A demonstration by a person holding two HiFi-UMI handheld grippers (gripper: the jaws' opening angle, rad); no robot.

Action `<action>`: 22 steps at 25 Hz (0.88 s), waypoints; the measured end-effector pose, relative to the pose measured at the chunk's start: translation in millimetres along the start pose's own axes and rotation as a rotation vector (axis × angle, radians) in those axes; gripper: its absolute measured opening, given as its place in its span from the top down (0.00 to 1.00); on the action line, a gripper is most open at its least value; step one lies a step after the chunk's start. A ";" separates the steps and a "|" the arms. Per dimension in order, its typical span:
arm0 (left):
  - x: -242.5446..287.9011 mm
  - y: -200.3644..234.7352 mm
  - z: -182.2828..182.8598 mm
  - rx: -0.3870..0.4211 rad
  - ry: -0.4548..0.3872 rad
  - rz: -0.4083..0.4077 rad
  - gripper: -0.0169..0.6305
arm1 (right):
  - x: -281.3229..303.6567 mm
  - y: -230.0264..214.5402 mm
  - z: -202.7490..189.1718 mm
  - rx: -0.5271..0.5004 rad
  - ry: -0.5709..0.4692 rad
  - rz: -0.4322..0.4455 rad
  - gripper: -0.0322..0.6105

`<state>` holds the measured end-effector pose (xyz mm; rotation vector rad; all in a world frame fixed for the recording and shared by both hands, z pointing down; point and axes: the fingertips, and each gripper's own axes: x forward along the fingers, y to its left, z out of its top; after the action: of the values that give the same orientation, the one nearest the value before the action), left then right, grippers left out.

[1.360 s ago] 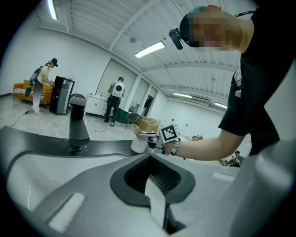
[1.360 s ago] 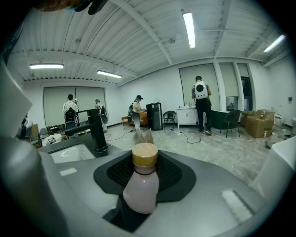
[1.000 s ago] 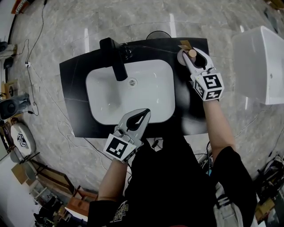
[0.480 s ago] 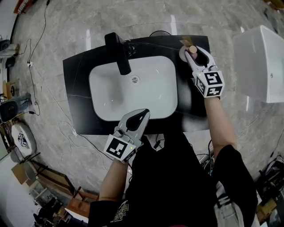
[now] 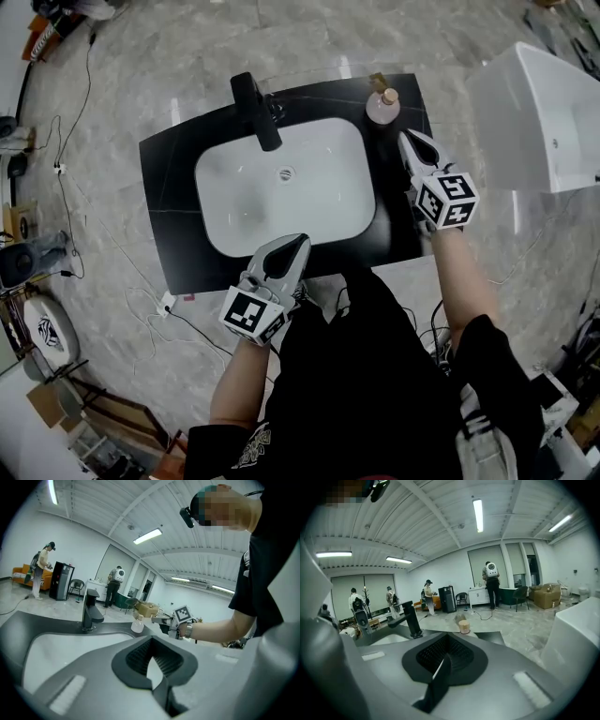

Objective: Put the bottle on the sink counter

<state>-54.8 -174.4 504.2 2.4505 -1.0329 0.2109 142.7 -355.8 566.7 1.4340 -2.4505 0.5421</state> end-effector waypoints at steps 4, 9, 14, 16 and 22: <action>-37.0 2.0 0.3 -0.017 -0.028 -0.014 0.97 | -33.2 59.2 10.2 0.049 -0.030 0.040 0.91; -80.3 3.5 4.0 0.010 -0.059 -0.032 0.97 | -69.8 148.6 17.5 0.064 -0.057 0.128 0.91; -125.0 5.5 -1.8 0.012 -0.075 -0.051 0.97 | -105.1 214.8 5.1 0.067 -0.058 0.125 0.91; -140.8 7.5 -6.8 0.000 -0.076 -0.056 0.97 | -118.5 233.3 -2.1 0.095 -0.060 0.114 0.91; -173.4 8.5 -26.6 0.009 -0.043 -0.077 0.97 | -156.3 270.0 -23.8 0.091 -0.054 0.060 0.91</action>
<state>-182.1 -56.5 476.2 2.5072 -0.9554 0.1382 -17.1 -102.8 475.4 1.4314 -2.5481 0.6436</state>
